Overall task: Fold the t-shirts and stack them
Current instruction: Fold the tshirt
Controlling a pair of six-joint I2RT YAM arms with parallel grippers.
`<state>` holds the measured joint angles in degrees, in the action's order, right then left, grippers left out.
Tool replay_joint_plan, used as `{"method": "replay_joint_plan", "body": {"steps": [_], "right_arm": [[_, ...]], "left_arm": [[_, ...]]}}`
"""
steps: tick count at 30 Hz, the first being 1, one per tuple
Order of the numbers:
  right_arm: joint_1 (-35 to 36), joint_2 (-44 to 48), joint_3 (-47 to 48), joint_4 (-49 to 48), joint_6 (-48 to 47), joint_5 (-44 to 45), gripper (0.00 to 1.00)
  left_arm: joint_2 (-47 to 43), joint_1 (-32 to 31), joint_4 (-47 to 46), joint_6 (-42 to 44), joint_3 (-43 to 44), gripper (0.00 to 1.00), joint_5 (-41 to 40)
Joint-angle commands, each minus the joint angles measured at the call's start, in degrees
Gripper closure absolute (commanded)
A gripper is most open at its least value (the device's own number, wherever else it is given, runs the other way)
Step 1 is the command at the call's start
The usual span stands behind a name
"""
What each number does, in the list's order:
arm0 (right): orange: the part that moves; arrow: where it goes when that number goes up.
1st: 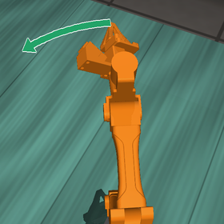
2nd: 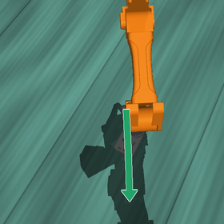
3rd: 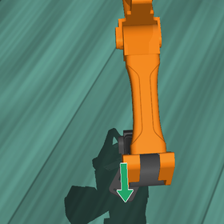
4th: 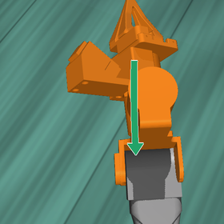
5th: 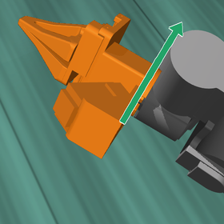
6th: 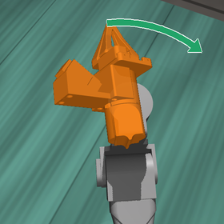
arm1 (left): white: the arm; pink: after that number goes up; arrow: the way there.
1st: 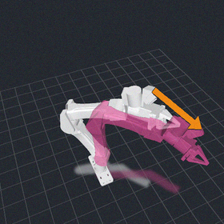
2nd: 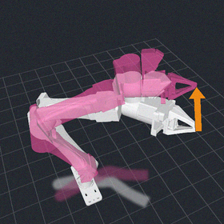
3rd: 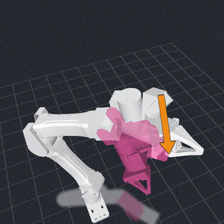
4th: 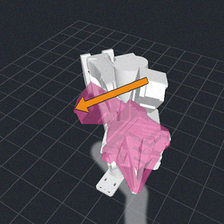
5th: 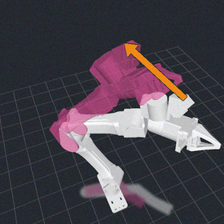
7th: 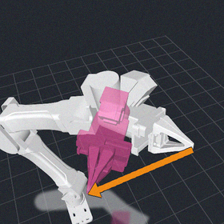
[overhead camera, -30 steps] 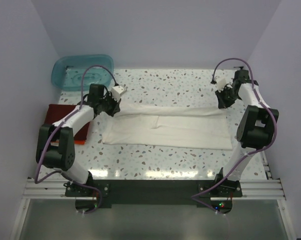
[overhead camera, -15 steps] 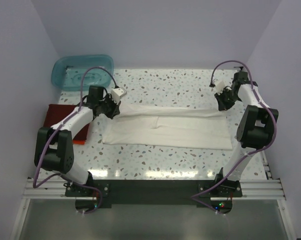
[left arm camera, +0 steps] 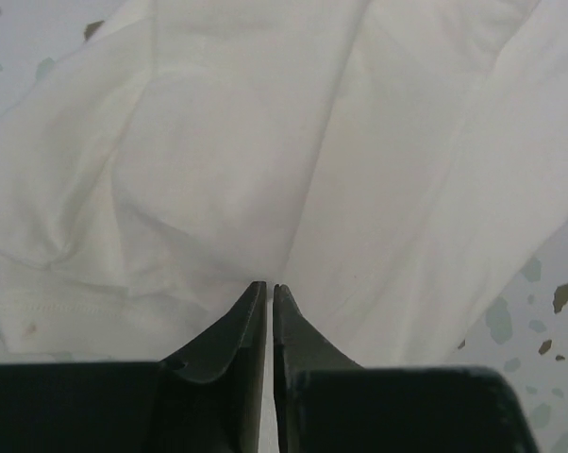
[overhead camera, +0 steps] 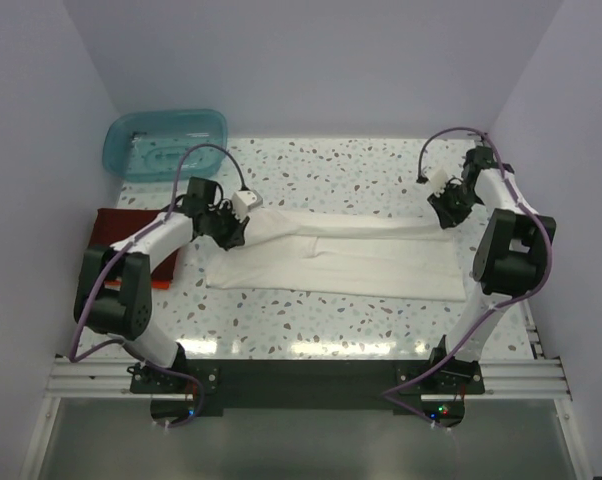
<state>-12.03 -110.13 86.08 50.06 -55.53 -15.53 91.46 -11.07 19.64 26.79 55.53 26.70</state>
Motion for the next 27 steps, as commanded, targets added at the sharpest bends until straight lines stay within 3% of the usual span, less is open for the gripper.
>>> {"method": "replay_joint_plan", "body": {"steps": [1,2,3,5,8,14,27], "right_arm": [[-0.36,0.61,-0.65,4.51,-5.99,3.40,0.76],[-0.36,0.96,-1.00,4.26,-6.17,4.88,0.72],[-0.36,1.23,-1.01,4.25,-6.00,5.24,0.64],[-0.36,1.76,0.22,4.25,-5.03,5.60,0.59],[-0.36,1.41,3.73,5.39,-2.14,4.81,0.56],[1.83,-0.44,10.33,9.17,5.68,-1.07,0.61],[7.02,-6.06,11.21,8.91,10.80,0.06,0.62]], "left_arm": [[1.18,-0.18,10.83,7.91,3.61,0.83,5.46],[1.44,0.34,12.25,8.63,5.80,0.72,6.08],[1.70,0.78,13.31,8.98,7.04,0.68,6.96],[3.01,2.18,15.60,9.43,11.07,0.57,10.29],[5.47,2.72,14.99,7.15,16.00,0.48,11.18],[14.16,3.07,12.88,2.66,24.27,0.37,8.90],[27.89,3.78,17.36,1.95,36.49,0.34,12.23]]}}
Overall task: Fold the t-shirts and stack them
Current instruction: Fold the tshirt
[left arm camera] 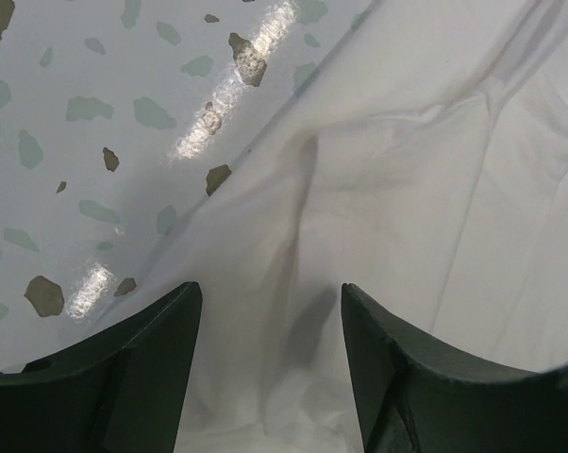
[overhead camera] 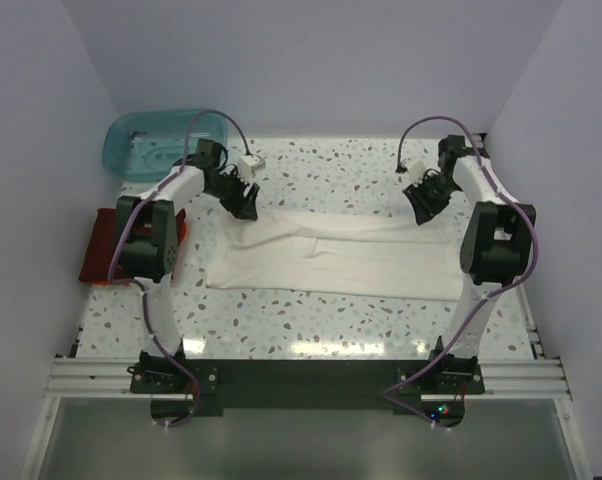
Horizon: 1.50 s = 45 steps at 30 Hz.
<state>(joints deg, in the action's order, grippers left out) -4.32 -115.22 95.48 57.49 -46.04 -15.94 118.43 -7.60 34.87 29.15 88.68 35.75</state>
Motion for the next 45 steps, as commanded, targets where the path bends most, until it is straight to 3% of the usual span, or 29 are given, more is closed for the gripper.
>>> {"method": "replay_joint_plan", "body": {"steps": [1,11,14,21,25,31,33,36,39,45], "right_arm": [[-0.61,-1.06,1.81,1.65,1.22,0.74,0.62],[-1.13,-1.50,2.08,1.48,-0.36,3.82,0.63],[-1.57,-1.85,2.60,1.66,-0.54,4.08,0.63],[-2.54,-1.06,2.25,1.74,-1.51,4.34,0.65],[-3.41,-0.36,1.64,1.92,-2.30,4.61,0.70],[-4.91,0.96,0.58,2.27,-3.53,5.40,0.70],[-5.52,1.22,0.15,2.45,-4.14,5.57,0.70],[-5.96,1.75,-0.38,2.71,-4.49,5.75,0.70],[-6.23,2.01,-0.73,2.89,-4.76,5.84,0.70],[-6.23,1.14,0.14,1.83,-3.36,5.66,0.71]], "left_arm": [[1.71,0.30,2.65,-0.06,3.68,0.34,3.62],[1.01,-0.40,10.56,5.48,2.37,0.35,9.52],[-0.30,-0.84,12.06,7.50,0.88,0.42,10.92],[-7.41,-2.95,11.27,10.14,-6.49,0.81,12.33],[-10.58,-4.44,11.71,13.39,-10.89,0.88,11.54],[-16.73,-9.97,8.30,17.87,-20.64,0.69,5.66],[-19.10,-12.78,6.79,19.63,-24.51,0.56,1.02],[-23.31,-15.77,2.84,21.74,-29.42,0.44,-5.05],[-26.83,-16.75,0.90,22.18,-30.59,0.36,-6.04],[-28.01,-13.69,-2.44,13.23,-24.89,0.39,-1.30]]}}
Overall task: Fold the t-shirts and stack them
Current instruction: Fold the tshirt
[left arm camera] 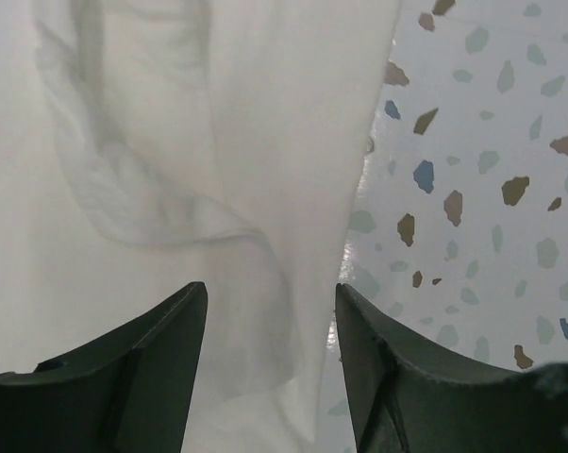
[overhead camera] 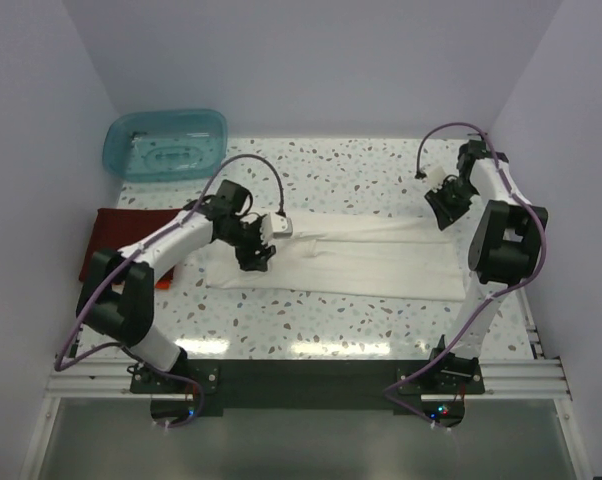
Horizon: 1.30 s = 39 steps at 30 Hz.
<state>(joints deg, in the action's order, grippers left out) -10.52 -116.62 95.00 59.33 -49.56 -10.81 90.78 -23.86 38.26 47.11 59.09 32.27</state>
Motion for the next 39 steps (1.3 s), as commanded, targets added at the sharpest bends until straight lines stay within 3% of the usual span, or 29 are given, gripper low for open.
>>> {"method": "replay_joint_plan", "body": {"steps": [1,4,6,10,16,26,30,39], "right_arm": [[0.06,2.19,1.06,0.00,0.60,0.53,0.71],[-0.02,0.34,3.60,2.27,1.40,-0.26,0.65],[-0.02,-0.80,5.37,3.94,0.87,-0.88,0.57],[0.07,-2.21,6.16,5.88,-0.71,-0.09,0.49],[0.07,-5.72,8.62,7.90,-2.65,0.87,0.48],[-0.02,-9.50,9.15,9.40,-4.31,2.54,0.51],[-0.02,-8.64,9.06,10.89,-5.46,2.46,0.67],[0.07,-2.04,4.15,12.39,-10.55,3.16,0.75]], "left_arm": [[1.31,3.81,-4.87,-6.14,6.37,0.39,3.23],[10.44,8.73,0.91,-10.28,15.24,0.34,9.19],[15.29,10.23,2.08,-12.65,20.17,0.20,12.46],[19.78,10.32,0.25,-15.91,23.08,0.19,13.96],[24.53,10.06,-1.08,-18.81,24.84,0.21,15.10],[24.71,7.25,0.50,-17.15,23.71,0.25,15.10],[23.21,5.05,1.20,-15.56,22.56,0.30,15.10],[19.00,-0.05,0.76,-13.89,18.96,0.42,14.05]]}}
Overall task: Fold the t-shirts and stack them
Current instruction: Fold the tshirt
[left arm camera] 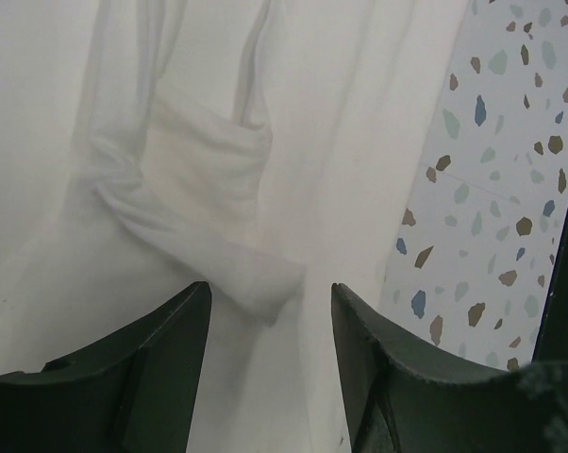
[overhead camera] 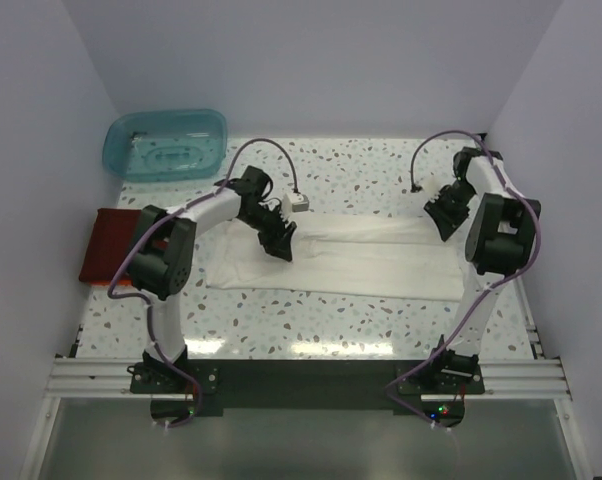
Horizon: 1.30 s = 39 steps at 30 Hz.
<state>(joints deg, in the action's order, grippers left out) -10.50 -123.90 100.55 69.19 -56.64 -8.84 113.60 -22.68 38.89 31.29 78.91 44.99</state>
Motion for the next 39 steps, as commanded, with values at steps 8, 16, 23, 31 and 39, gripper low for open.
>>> {"method": "replay_joint_plan", "body": {"steps": [8,16,23,31,39], "right_arm": [[-0.05,10.51,-12.29,-0.28,-8.47,6.54,0.82],[-0.05,12.98,-11.28,-1.17,-6.74,5.17,0.68],[1.45,11.75,-1.59,0.68,3.64,-1.88,0.62],[2.42,11.67,-9.59,-8.62,8.46,5.67,0.66],[-3.38,5.25,3.94,-3.54,24.54,3.49,0.62]], "left_arm": [[-6.63,-4.48,0.13,4.66,-4.56,0.43,-2.19],[-10.50,0.33,-1.88,-2.25,-2.19,0.36,0.09],[-10.68,6.68,-8.04,-12.56,0.10,0.33,-7.97],[-6.38,2.65,-13.05,-15.64,2.65,0.31,-10.18],[-0.58,-4.47,-17.27,-15.82,6.25,0.30,-16.69]]}}
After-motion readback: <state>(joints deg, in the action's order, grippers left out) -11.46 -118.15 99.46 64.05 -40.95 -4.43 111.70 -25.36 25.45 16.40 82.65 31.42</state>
